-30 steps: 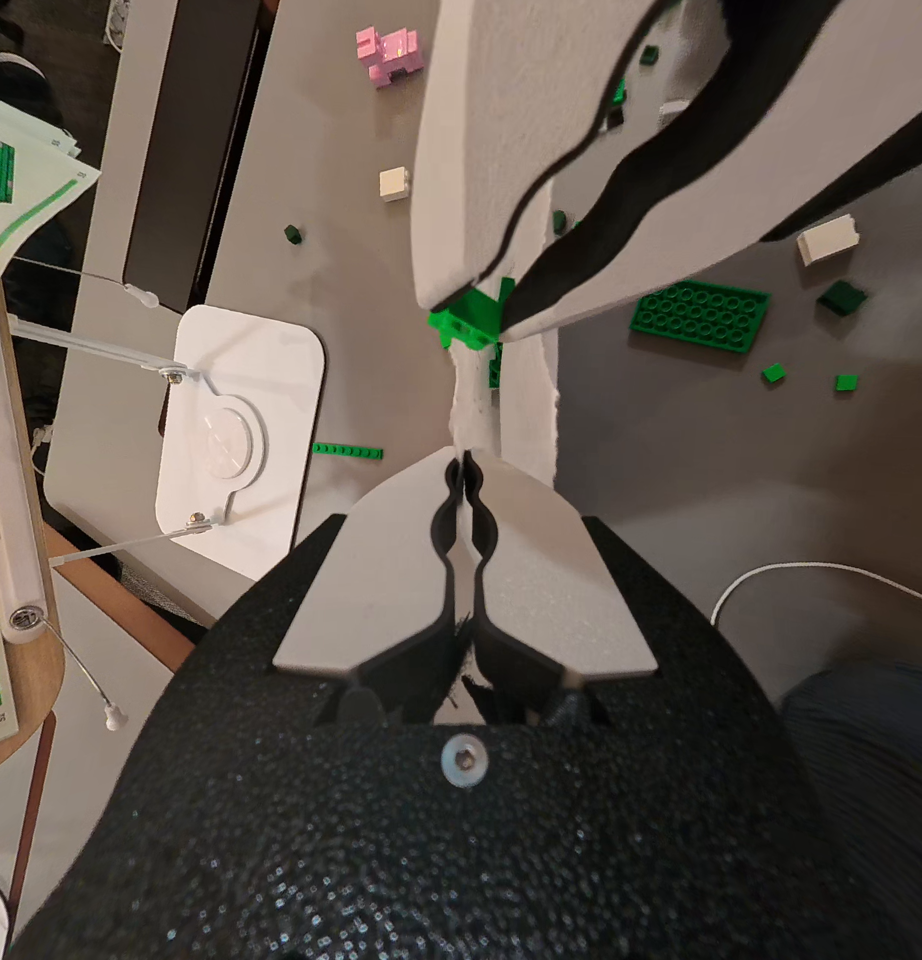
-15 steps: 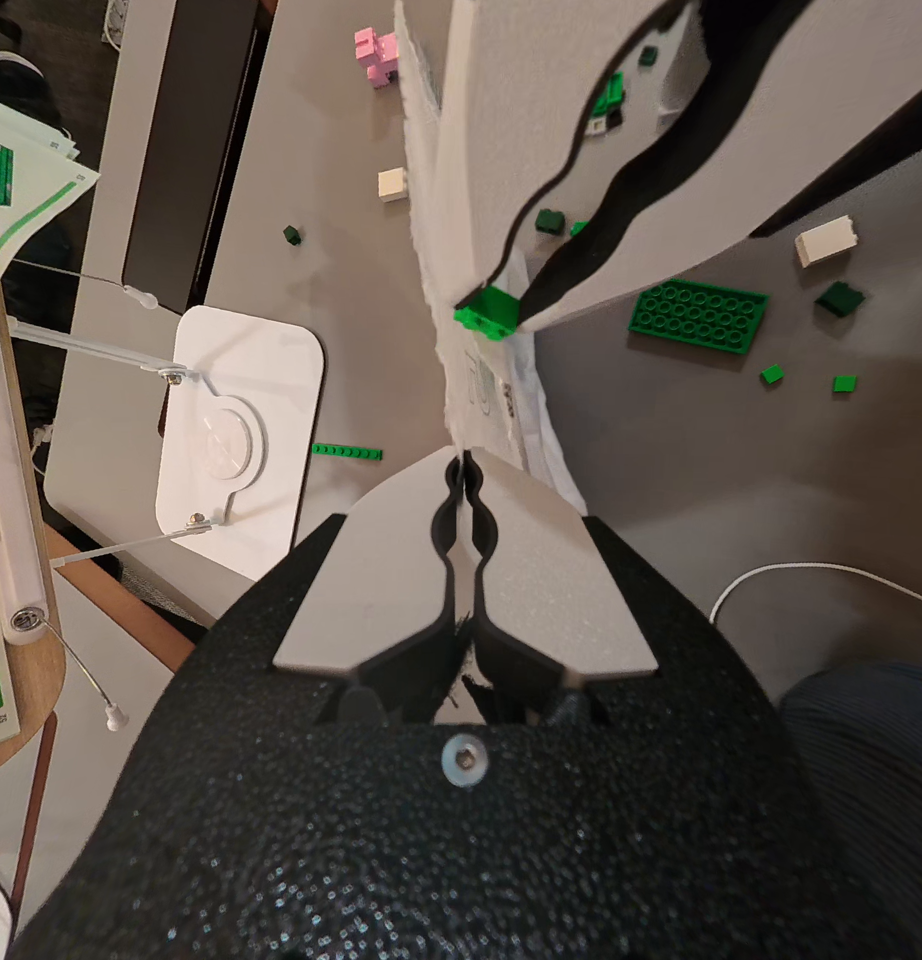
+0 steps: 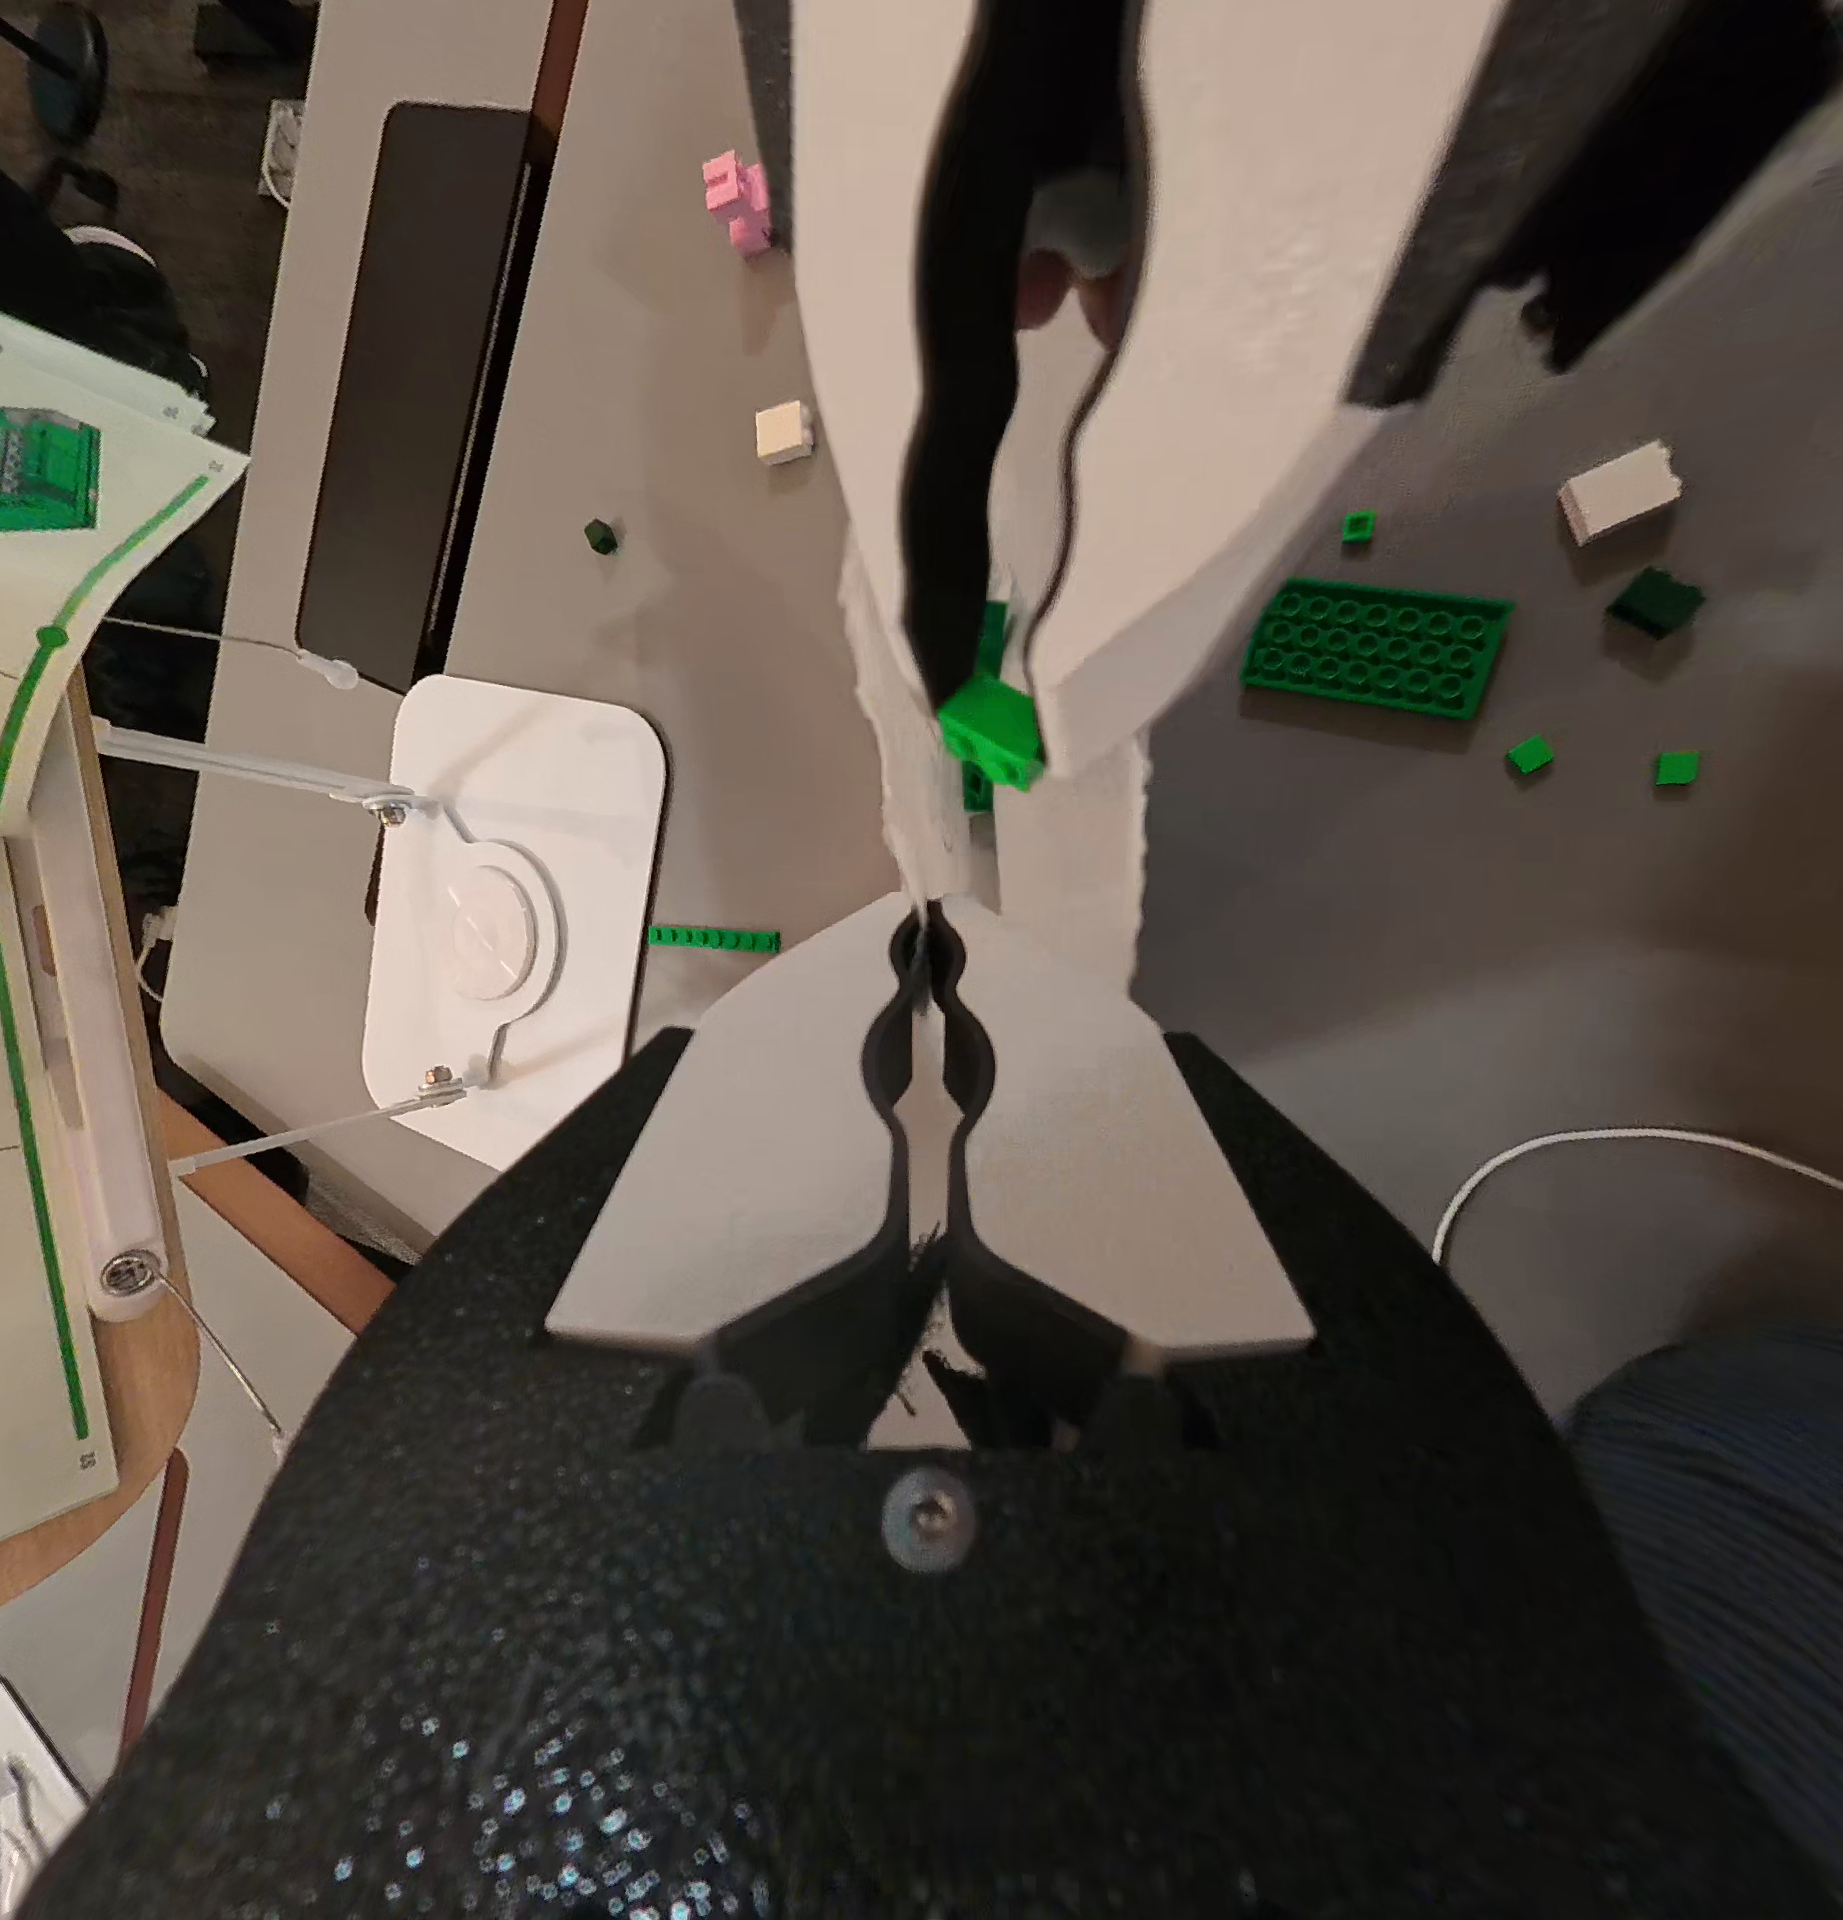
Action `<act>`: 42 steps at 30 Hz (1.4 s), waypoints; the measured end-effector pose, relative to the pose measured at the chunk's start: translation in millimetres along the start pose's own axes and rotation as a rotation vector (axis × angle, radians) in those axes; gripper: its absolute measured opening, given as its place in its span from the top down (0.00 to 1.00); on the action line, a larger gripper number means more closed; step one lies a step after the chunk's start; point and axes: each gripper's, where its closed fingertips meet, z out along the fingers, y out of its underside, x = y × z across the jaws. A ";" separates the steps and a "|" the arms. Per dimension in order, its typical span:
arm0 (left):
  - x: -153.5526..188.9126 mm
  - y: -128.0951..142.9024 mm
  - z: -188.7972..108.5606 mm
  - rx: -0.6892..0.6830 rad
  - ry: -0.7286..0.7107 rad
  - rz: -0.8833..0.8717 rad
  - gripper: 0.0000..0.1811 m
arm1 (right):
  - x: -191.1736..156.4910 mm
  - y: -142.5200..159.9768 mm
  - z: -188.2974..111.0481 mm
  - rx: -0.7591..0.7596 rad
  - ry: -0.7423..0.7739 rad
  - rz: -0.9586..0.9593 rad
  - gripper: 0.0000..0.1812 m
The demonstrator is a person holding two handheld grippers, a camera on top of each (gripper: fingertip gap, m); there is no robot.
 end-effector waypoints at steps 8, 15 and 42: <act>3.6 -2.6 -0.3 0.004 0.013 0.003 1.00 | 14.7 7.7 0.4 -0.077 0.173 -0.075 0.80; -0.9 5.1 0.6 -0.013 0.009 -0.034 1.00 | 12.5 4.7 -1.5 -0.064 0.166 -0.089 0.80; 25.6 115.0 -13.1 -0.120 -0.559 -0.073 1.00 | 51.8 -23.9 -69.4 0.244 0.293 -0.180 0.88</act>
